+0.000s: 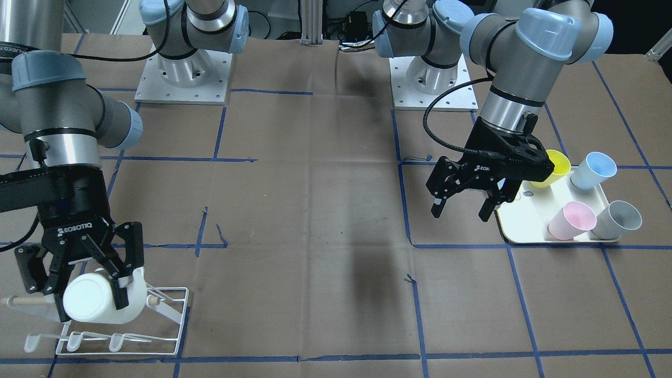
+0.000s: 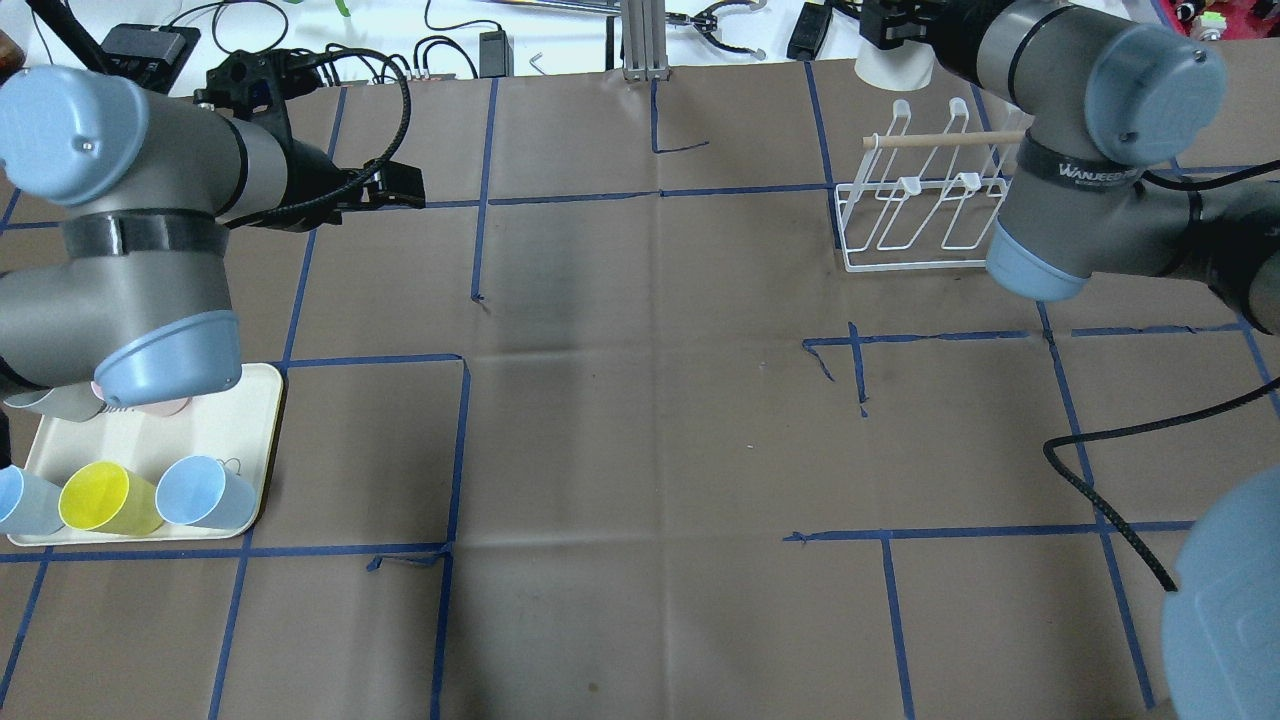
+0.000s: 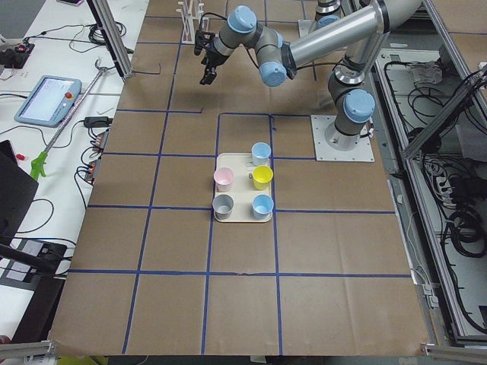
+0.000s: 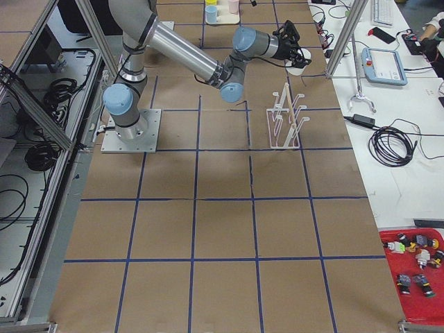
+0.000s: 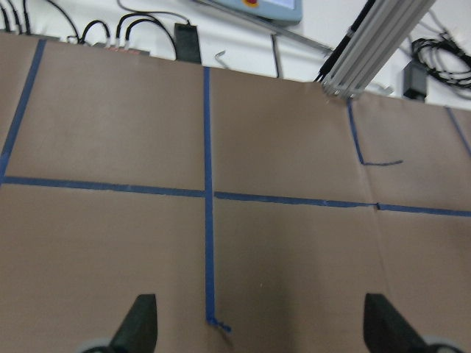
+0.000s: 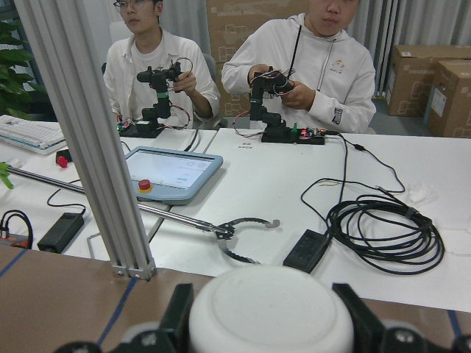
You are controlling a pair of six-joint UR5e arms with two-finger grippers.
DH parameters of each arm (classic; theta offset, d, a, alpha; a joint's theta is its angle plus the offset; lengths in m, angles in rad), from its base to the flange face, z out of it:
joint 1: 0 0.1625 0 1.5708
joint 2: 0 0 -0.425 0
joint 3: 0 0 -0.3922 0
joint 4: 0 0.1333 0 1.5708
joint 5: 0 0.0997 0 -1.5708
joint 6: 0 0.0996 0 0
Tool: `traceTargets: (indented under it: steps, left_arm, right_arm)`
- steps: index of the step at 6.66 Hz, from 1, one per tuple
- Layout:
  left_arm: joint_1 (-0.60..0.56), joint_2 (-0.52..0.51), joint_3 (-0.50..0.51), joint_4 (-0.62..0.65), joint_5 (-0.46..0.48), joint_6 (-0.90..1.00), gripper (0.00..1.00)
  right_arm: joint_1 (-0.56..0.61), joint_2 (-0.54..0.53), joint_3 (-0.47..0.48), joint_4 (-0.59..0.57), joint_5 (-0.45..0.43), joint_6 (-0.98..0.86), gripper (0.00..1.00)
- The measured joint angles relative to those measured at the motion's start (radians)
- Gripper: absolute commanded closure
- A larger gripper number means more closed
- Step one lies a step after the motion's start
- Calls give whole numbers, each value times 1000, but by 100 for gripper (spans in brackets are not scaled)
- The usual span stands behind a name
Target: Transfer IKEA cup to right arm and place on rack
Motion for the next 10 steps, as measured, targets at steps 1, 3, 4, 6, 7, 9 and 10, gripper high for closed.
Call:
traceTargets:
  steps: [1, 3, 4, 6, 7, 9, 10]
  left_arm:
    - [-27, 3, 105, -251, 47, -4, 1]
    - [-42, 14, 241, -573, 90, -5, 1]
    - [-42, 28, 256, -636, 132, 1, 1]
    - [-16, 49, 225, -669, 198, 62, 1]
    - [38, 55, 190, -669, 228, 116, 2]
    - [198, 102, 99, -662, 254, 259, 2]
    - [277, 139, 42, -646, 254, 333, 3]
  right_arm:
    - [-23, 24, -12, -25, -3, -40, 88]
    - [-37, 103, -49, -127, -6, -78, 88]
    - [-38, 129, -53, -165, -7, -84, 88]
    - [-33, 173, -46, -203, -7, -86, 88]
    - [-30, 191, -35, -224, -7, -86, 88]
    - [-27, 219, -24, -253, -7, -85, 88]
    - [-23, 231, -25, -264, -7, -85, 88]
